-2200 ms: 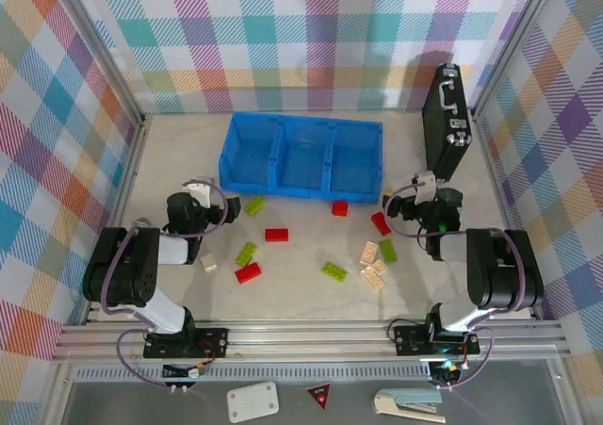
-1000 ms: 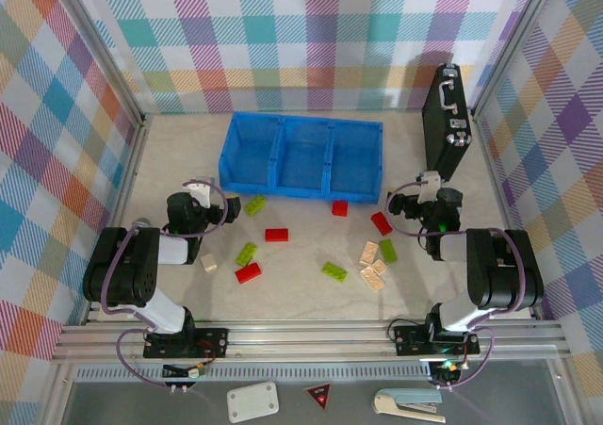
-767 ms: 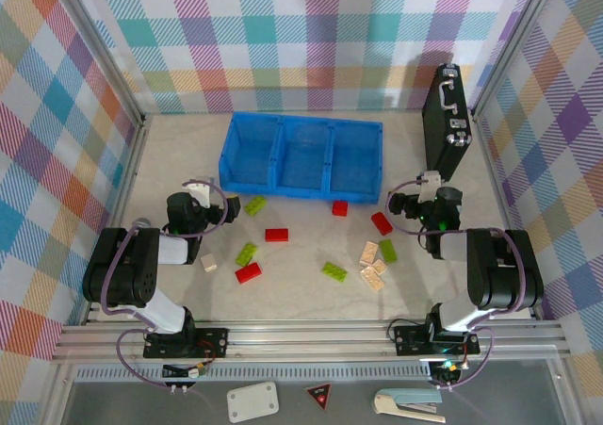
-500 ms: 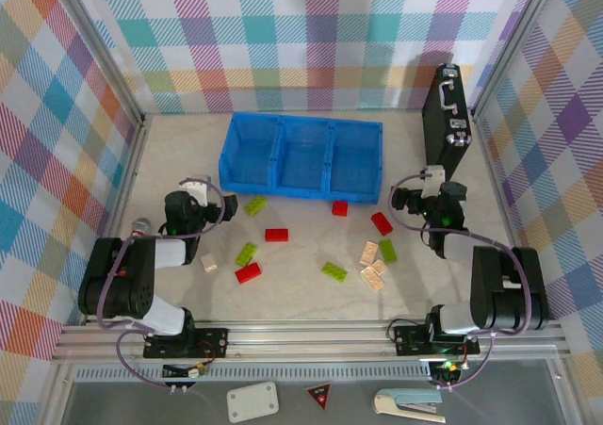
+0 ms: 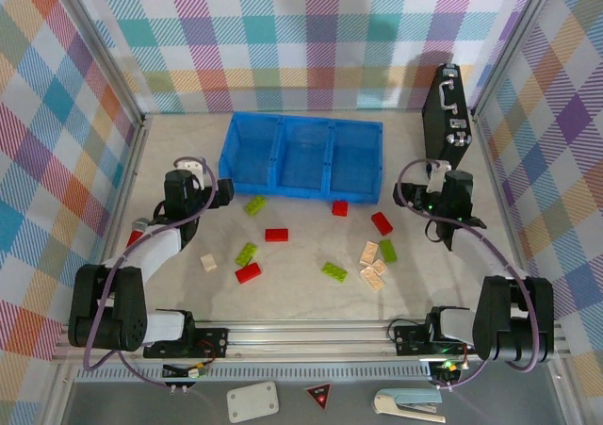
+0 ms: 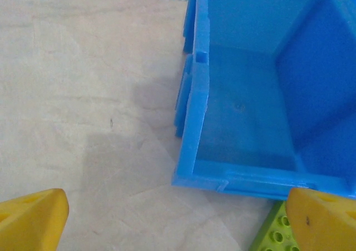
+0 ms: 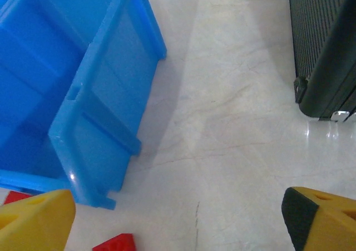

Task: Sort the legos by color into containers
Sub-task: Pick up the lego from the middle-right of the table.

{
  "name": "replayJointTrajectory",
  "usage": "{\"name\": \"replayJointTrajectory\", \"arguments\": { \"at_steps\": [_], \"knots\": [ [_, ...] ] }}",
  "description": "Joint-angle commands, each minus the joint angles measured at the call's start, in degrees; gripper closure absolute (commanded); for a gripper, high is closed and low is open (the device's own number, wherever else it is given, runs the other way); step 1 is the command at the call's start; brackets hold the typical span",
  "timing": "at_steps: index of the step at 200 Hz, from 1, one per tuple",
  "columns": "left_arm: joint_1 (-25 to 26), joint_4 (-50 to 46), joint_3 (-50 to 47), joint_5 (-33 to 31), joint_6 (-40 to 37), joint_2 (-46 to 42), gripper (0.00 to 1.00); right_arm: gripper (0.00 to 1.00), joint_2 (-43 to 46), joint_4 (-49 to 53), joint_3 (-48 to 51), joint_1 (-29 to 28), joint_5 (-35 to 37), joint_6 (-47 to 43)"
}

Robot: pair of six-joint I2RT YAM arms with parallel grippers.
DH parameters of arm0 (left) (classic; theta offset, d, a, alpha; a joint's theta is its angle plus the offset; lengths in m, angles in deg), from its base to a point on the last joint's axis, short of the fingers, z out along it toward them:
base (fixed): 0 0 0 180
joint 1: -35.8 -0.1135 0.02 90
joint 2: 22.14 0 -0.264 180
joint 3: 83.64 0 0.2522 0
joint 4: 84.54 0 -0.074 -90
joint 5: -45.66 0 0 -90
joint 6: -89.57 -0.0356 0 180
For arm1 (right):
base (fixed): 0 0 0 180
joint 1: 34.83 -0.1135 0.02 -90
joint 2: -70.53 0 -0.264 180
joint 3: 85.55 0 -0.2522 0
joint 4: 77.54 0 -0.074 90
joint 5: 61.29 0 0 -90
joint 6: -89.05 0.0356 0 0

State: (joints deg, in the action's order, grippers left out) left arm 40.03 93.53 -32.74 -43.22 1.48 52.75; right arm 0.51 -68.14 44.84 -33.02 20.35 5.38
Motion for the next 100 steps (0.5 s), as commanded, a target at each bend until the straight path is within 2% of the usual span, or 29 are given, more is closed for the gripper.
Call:
{"name": "replayJointTrajectory", "arguments": {
  "at_steps": [1,19,37,63,100],
  "knots": [
    [0.4,-13.8,4.4,1.2,5.4,-2.3,0.0,0.07,2.1,14.1,-3.9,-0.7,-1.7,4.4],
    [0.4,-20.4,8.0,3.5,8.2,-3.0,0.01,0.09,3.0,19.3,-5.8,-1.2,-2.2,7.2],
    [0.4,-32.3,14.1,5.9,9.5,-2.6,0.03,0.12,2.6,25.5,-8.5,-1.7,-4.9,8.3],
    [0.4,-43.6,20.3,8.2,7.8,-3.7,0.04,0.17,1.3,31.9,-10.3,-4.0,-4.7,7.5],
    [0.5,-53.8,26.1,7.2,2.0,-6.5,0.04,0.23,-1.1,34.7,-11.5,-8.3,-2.1,5.6]
  ]
}}
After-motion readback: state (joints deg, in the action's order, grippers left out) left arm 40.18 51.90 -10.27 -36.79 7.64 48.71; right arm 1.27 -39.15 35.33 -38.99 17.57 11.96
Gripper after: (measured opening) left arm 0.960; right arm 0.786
